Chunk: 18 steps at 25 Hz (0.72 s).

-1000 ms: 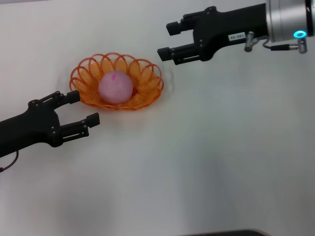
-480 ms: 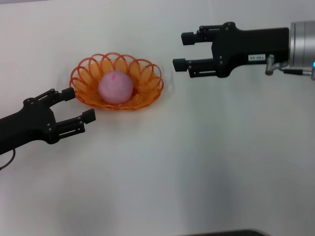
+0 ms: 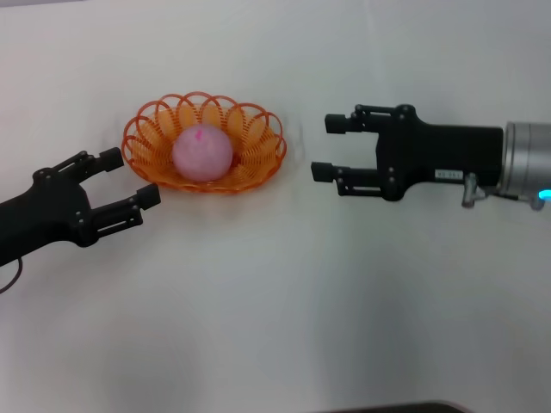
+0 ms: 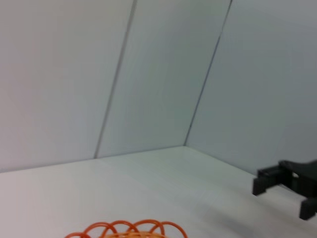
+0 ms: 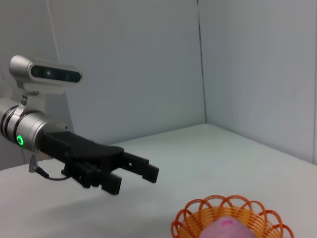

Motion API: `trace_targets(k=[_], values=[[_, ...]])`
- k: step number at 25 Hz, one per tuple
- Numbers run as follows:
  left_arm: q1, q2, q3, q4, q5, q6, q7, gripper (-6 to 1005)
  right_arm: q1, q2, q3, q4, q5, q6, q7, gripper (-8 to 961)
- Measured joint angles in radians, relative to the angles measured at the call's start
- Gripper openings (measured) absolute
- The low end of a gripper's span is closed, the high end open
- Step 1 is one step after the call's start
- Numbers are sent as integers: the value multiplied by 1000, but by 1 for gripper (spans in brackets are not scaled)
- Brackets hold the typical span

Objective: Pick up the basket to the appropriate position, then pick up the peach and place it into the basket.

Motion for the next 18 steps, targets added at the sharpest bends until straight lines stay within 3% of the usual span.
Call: trace_targets(k=[9,18], values=[[14,-2,-28,-24,0,-40,56,877,-38,0,95,160,33,2,-201,734],[24,-3,-97,-91,0,-62,181,877,-38,0,123,193,37,8,-229,734]])
